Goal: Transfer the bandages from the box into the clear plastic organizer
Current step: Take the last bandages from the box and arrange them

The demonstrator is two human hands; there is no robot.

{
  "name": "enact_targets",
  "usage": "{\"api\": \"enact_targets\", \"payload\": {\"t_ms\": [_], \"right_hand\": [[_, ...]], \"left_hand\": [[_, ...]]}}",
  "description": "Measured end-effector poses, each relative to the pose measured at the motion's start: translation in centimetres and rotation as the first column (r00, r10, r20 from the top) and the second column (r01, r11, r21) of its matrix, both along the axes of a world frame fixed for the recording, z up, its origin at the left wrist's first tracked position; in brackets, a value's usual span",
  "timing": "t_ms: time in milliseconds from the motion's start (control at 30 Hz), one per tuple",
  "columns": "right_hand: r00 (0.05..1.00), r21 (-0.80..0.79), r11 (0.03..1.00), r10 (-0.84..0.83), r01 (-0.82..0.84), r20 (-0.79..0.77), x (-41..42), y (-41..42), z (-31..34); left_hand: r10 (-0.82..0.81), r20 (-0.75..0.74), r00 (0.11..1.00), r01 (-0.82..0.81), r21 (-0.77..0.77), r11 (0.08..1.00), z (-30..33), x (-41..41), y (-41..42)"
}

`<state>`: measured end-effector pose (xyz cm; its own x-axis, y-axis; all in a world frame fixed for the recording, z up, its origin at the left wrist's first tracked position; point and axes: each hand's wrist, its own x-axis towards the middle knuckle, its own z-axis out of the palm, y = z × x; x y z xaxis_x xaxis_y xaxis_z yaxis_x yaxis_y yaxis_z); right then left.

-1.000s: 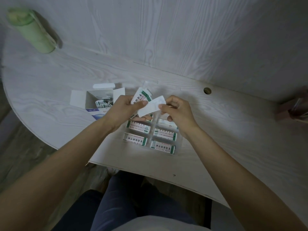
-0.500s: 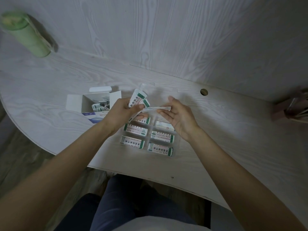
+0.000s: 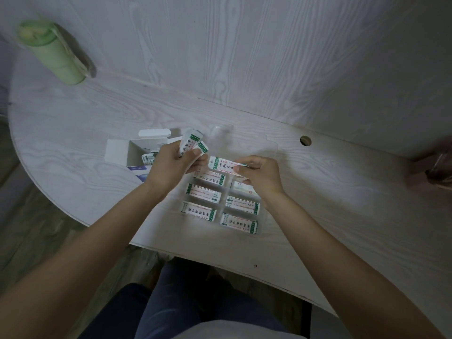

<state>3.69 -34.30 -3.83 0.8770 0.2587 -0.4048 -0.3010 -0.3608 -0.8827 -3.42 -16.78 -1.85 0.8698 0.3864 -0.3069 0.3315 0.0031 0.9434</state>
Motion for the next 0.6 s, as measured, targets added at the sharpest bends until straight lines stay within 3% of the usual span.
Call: {"api": "enact_targets", "payload": {"t_ms": [133, 367, 600], "right_hand": [[1.000, -0.073, 0.997, -0.020, 0.022, 0.021, -0.3, 1.7, -1.5], [0.991, -0.216, 0.967, 0.137, -0.136, -0.010, -2.2, 3.6, -2.9], [0.922, -0.443, 0.861, 0.351, -0.250, 0.163, -3.6, 4.0, -4.2]], "left_hand": [[0.025, 0.036, 0.999, -0.028, 0.069, 0.997, -0.2, -0.6, 1.2], [-0.029, 0.015, 0.999, 0.028, 0.090, 0.996, -1.4, -1.8, 2.9], [-0.021, 0.033, 0.999, 0.020, 0.037, 0.999, -2.2, -2.5, 3.0]]}}
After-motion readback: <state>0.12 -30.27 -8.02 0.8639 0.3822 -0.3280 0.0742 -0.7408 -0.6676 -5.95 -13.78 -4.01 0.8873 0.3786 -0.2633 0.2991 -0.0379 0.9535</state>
